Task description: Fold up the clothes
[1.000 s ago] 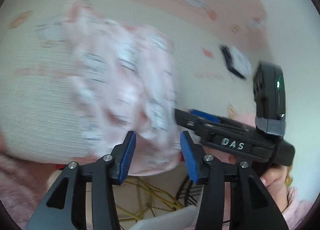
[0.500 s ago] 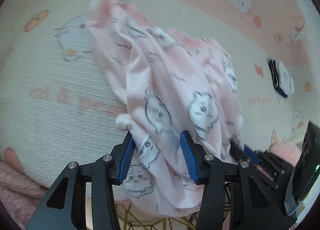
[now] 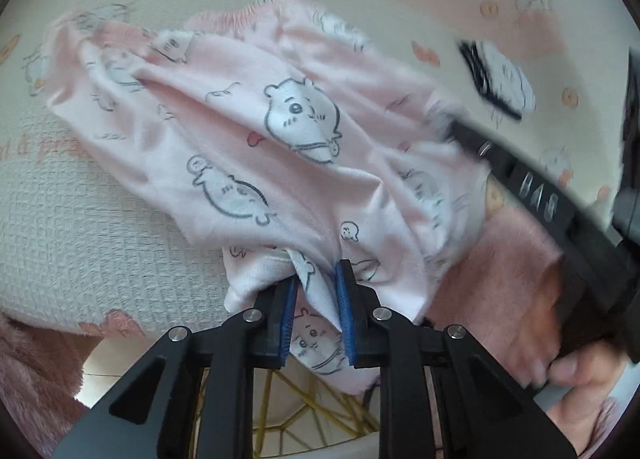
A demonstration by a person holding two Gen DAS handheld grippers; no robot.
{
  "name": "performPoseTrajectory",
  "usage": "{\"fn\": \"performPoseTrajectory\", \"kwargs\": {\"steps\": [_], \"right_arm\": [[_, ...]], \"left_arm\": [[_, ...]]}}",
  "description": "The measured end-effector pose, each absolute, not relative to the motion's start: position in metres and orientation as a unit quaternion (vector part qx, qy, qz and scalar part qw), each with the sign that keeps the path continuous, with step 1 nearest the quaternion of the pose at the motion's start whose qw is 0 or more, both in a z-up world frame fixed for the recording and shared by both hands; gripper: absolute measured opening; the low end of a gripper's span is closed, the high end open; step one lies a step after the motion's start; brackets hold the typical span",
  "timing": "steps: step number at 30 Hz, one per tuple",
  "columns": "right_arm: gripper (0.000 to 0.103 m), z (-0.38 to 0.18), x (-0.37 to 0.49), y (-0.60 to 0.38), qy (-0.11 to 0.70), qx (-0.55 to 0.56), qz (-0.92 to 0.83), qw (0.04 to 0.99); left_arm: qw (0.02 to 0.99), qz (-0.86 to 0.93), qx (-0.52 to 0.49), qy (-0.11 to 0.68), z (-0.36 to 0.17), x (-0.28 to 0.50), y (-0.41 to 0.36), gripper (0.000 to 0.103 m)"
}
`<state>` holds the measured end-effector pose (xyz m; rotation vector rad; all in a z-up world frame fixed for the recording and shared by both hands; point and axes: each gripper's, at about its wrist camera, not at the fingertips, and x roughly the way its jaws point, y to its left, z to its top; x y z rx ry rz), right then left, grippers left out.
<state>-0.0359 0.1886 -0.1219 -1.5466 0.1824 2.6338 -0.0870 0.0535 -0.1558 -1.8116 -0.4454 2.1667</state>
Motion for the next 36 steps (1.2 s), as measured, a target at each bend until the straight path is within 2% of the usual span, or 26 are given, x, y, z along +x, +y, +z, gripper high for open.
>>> {"fn": "performPoseTrajectory", "kwargs": {"steps": [1, 2, 3, 6, 9, 11, 13, 15, 16, 18, 21, 24, 27, 29, 30, 31, 32, 33, 34, 36], "right_arm": [[0.021, -0.122, -0.034, 0.185, 0.073, -0.508, 0.858, 0.016], [0.030, -0.125, -0.034, 0.178, 0.075, -0.508, 0.858, -0.008], [0.040, -0.126, -0.033, 0.172, 0.067, -0.508, 0.858, -0.026], [0.054, -0.136, -0.036, 0.156, 0.022, -0.524, 0.851, -0.036], [0.055, -0.163, -0.044, 0.148, 0.015, -0.561, 0.827, -0.025], [0.055, -0.174, -0.048, 0.147, 0.027, -0.575, 0.817, -0.024], [0.053, -0.177, -0.047, 0.149, 0.037, -0.578, 0.814, -0.032], [0.031, -0.176, -0.045, 0.153, 0.048, -0.582, 0.811, -0.041], [0.028, -0.174, -0.044, 0.156, 0.052, -0.583, 0.810, -0.040], [0.018, -0.170, -0.043, 0.159, 0.042, -0.582, 0.812, -0.027], [0.010, -0.165, -0.044, 0.163, -0.012, -0.568, 0.823, 0.026], [0.009, -0.157, -0.043, 0.178, -0.019, -0.562, 0.825, 0.059], [0.010, -0.151, -0.042, 0.197, 0.038, -0.563, 0.825, 0.046], [0.010, -0.154, -0.042, 0.194, 0.075, -0.568, 0.820, 0.002], [0.014, -0.156, -0.041, 0.190, 0.086, -0.569, 0.817, -0.023], [0.020, -0.157, -0.040, 0.184, 0.088, -0.570, 0.816, -0.041], [0.037, -0.158, -0.039, 0.177, 0.089, -0.569, 0.815, -0.058], [0.051, -0.158, -0.038, 0.169, 0.088, -0.568, 0.816, -0.071], [0.055, -0.159, -0.036, 0.161, 0.086, -0.567, 0.816, -0.077], [0.073, -0.163, -0.034, 0.149, 0.066, -0.570, 0.816, -0.063]], "left_arm": [[0.135, 0.754, -0.621, -0.166, -0.151, -0.088, 0.045, 0.036], [0.127, 0.758, -0.614, -0.176, -0.149, -0.094, 0.038, 0.044], [0.113, 0.765, -0.607, -0.183, -0.149, -0.103, 0.030, 0.045], [0.068, 0.787, -0.593, -0.159, -0.147, -0.134, 0.009, 0.046], [0.043, 0.798, -0.591, -0.107, -0.146, -0.162, -0.011, 0.046], [0.035, 0.792, -0.601, -0.100, -0.150, -0.174, -0.028, 0.047], [0.032, 0.777, -0.621, -0.103, -0.163, -0.184, -0.021, 0.046], [0.027, 0.754, -0.650, -0.085, -0.176, -0.175, -0.021, 0.029], [0.027, 0.752, -0.654, -0.074, -0.180, -0.169, -0.019, 0.022], [0.030, 0.757, -0.650, -0.051, -0.183, -0.154, -0.011, 0.022], [0.044, 0.744, -0.666, -0.039, -0.185, -0.132, -0.008, 0.021], [0.068, 0.736, -0.673, -0.030, -0.182, -0.109, -0.009, 0.020], [0.109, 0.729, -0.674, -0.056, -0.175, -0.094, -0.014, 0.021], [0.109, 0.749, -0.652, -0.053, -0.163, -0.096, -0.019, 0.024], [0.106, 0.759, -0.641, -0.053, -0.157, -0.099, -0.022, 0.026], [0.103, 0.767, -0.630, -0.059, -0.151, -0.107, -0.026, 0.036], [0.099, 0.776, -0.620, -0.068, -0.145, -0.115, -0.031, 0.053], [0.096, 0.782, -0.611, -0.076, -0.141, -0.125, -0.036, 0.056], [0.090, 0.788, -0.604, -0.075, -0.139, -0.136, -0.040, 0.056], [0.061, 0.791, -0.607, -0.047, -0.146, -0.165, -0.025, 0.056]]}}
